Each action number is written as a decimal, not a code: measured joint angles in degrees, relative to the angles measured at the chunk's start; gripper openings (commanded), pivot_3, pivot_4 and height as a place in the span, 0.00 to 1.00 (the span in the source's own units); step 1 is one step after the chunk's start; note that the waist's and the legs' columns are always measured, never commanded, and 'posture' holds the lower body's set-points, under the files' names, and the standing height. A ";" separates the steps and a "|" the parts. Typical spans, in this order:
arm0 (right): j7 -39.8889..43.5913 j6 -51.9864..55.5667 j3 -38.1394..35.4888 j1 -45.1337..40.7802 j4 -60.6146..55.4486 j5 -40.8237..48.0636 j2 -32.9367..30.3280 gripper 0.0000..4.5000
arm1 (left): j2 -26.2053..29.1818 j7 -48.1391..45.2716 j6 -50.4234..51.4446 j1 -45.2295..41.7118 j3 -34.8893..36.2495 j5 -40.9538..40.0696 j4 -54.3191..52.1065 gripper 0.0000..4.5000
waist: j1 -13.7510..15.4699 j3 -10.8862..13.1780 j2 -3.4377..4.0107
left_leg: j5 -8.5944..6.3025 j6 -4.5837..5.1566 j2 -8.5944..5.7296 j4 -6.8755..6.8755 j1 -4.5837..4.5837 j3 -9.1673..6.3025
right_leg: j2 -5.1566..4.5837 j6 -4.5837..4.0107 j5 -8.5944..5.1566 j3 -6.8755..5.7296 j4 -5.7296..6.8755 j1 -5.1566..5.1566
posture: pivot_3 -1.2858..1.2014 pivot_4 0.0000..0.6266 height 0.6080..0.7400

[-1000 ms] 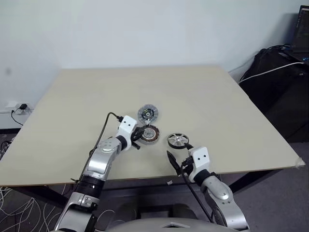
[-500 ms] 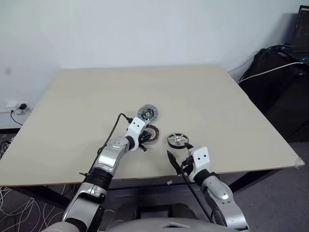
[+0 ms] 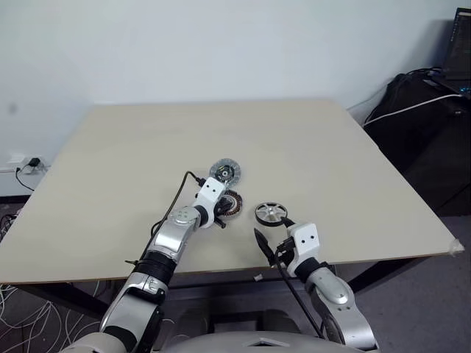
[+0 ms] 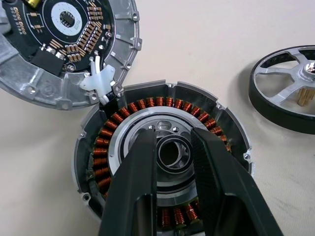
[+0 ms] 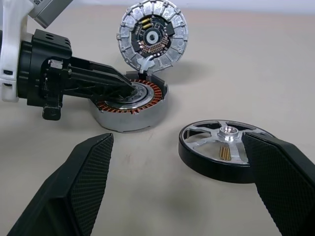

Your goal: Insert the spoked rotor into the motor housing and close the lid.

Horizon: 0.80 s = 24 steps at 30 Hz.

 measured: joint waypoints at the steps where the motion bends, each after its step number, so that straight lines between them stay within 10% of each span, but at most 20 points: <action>1: -0.09 0.00 0.00 0.00 0.00 0.00 0.00 1.00 | -0.01 0.01 -0.01 0.00 0.00 0.00 0.10 0.15 | 0.00 0.00 0.00 | 0.00 0.00 0.00 0.00 0.00 0.00 | 0.00 0.00 0.00 0.00 0.00 0.00 | 0.52 0.00 1.00; 6: -0.39 -0.02 0.00 0.00 0.00 -0.01 -0.01 1.00 | -0.07 0.10 -0.01 0.00 0.02 0.02 0.33 0.15 | 0.01 0.00 0.00 | 0.00 0.00 0.00 0.00 0.00 0.00 | 0.00 0.00 0.00 0.00 0.00 0.00 | 0.52 0.00 1.00; 14: -0.65 -0.02 0.00 0.00 0.00 0.00 -0.08 1.00 | -0.09 0.27 -0.01 0.03 0.21 0.00 0.30 0.72 | 0.01 0.00 0.00 | 0.00 0.00 0.00 0.00 -0.01 0.00 | 0.00 0.00 0.00 0.00 0.00 0.00 | 0.52 0.00 1.00; 22: -0.62 -0.05 -0.55 0.39 0.02 0.08 -0.35 1.00 | -0.74 2.10 -0.83 4.85 2.38 -1.81 -12.19 0.72 | -0.01 0.00 0.00 | -0.01 -0.01 0.02 -0.01 -0.03 0.00 | -0.04 -0.05 -0.02 0.01 0.00 -0.02 | 0.52 0.00 1.00; 24: -0.53 -0.04 -0.51 0.27 0.08 0.08 -0.35 1.00 | -1.01 2.42 -0.62 7.07 2.88 -3.01 -16.62 0.59 | 0.00 0.00 0.00 | -0.01 -0.01 0.02 0.00 -0.03 0.00 | -0.05 -0.25 -0.13 0.01 0.00 -0.02 | 0.52 0.00 1.00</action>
